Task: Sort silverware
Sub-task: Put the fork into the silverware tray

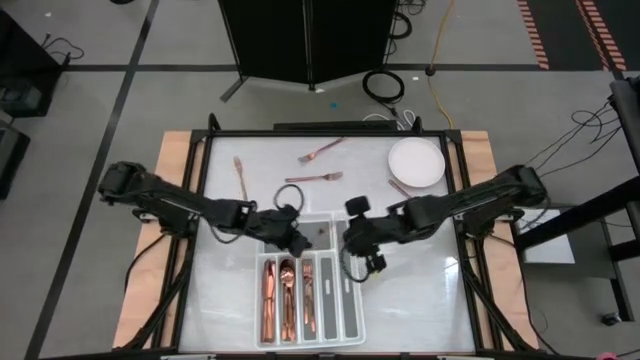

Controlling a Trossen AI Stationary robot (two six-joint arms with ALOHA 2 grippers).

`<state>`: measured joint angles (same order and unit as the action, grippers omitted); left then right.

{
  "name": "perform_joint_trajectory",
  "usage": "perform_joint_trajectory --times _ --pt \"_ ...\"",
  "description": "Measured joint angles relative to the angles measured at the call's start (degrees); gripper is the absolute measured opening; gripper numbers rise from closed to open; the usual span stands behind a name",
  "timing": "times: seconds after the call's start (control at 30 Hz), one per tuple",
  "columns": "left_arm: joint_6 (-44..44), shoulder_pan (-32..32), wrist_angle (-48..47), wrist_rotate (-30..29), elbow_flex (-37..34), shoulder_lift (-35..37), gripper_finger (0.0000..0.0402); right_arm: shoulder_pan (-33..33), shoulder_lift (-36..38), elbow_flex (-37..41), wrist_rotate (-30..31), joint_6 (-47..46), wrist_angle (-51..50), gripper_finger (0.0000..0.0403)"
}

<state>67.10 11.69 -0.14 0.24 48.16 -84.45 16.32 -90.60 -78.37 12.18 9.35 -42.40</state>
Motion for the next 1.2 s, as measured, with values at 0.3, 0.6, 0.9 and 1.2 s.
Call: perform_joint_trajectory --times 0.3,0.6,0.9,1.2 --pt "24.9 20.0 -13.4 -36.0 0.0 5.1 0.0002 5.9 9.0 5.4 0.2 -3.9 5.5 0.0121" --pt "40.4 32.0 -0.1 -55.1 3.4 -10.6 0.0002 8.6 10.4 9.3 0.3 -6.5 11.0 0.0119" --pt "41.6 35.2 -11.1 -61.8 19.3 -19.3 0.0002 9.1 10.4 9.7 0.3 -9.2 11.6 0.0119" --pt "46.7 35.5 -12.9 -62.4 31.1 -30.5 0.0002 13.1 10.0 9.7 1.0 -12.9 12.8 0.0119"
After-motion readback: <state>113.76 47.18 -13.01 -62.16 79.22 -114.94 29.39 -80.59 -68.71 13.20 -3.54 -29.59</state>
